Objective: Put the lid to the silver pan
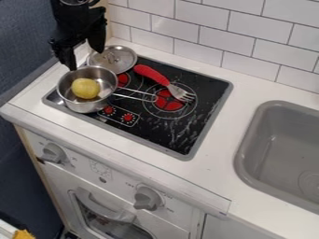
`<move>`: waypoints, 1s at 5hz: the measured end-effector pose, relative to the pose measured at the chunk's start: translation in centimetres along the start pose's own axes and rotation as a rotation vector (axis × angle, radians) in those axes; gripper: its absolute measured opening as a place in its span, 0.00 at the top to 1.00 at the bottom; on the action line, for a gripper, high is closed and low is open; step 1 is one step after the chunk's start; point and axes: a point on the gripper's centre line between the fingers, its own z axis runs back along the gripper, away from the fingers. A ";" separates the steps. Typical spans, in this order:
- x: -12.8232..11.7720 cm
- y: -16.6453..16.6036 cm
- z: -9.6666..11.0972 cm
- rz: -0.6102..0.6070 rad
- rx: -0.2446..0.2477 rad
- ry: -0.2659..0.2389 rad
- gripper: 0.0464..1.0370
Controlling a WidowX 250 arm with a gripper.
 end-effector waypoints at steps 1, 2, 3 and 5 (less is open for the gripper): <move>-0.4 0.2 -1.0 -0.004 0.027 0.017 0.04; 0.2 -0.4 -0.8 0.014 0.039 0.020 0.04; 0.9 -1.6 -1.1 0.035 0.048 0.019 0.04; 2.7 -4.0 -1.2 0.098 0.020 -0.024 0.04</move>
